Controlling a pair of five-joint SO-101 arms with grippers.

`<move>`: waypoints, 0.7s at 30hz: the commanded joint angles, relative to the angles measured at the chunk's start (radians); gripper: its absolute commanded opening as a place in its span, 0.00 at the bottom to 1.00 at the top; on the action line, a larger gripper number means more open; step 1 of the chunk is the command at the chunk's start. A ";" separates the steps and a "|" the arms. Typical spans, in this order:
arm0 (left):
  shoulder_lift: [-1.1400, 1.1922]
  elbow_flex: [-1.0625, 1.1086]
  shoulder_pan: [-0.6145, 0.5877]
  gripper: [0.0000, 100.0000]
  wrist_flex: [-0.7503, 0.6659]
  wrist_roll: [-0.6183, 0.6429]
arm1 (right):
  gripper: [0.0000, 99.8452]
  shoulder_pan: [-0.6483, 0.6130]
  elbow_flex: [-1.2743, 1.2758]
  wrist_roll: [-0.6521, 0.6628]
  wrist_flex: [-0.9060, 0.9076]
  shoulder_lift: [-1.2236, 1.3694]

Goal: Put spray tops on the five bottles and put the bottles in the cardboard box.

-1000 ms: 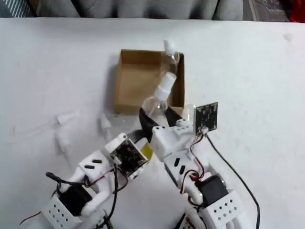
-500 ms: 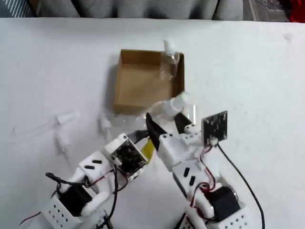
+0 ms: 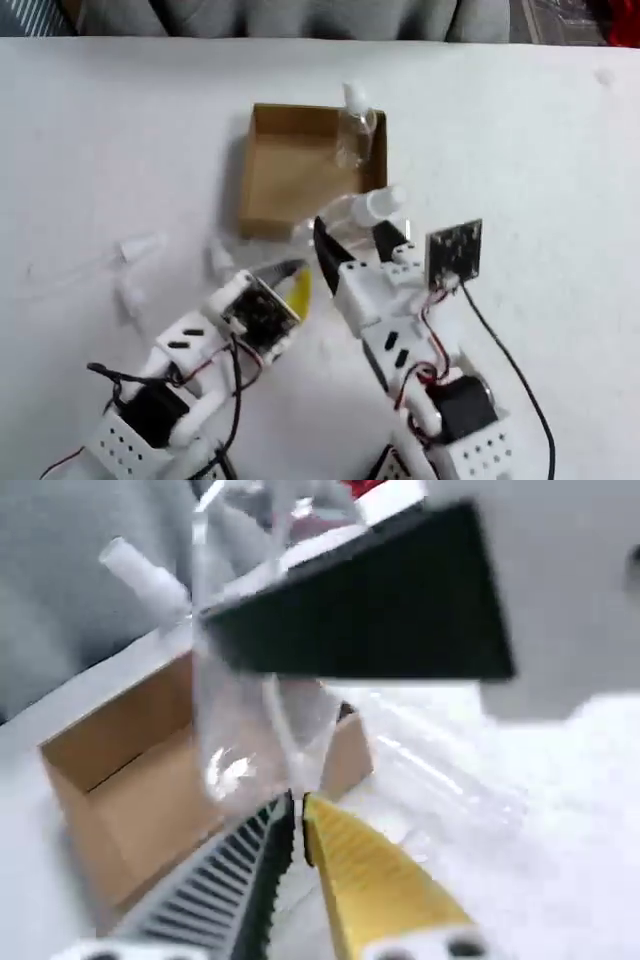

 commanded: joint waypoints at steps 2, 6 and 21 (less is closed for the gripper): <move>-0.019 -0.072 -0.179 0.02 0.026 -0.014 | 0.01 0.050 -0.014 0.005 -0.111 0.136; -0.019 -0.152 -0.298 0.02 0.172 -0.014 | 0.01 0.091 -0.055 0.005 -0.160 0.269; -0.021 0.187 -0.651 0.02 -0.034 -0.006 | 0.01 0.186 -0.166 0.003 -0.320 0.556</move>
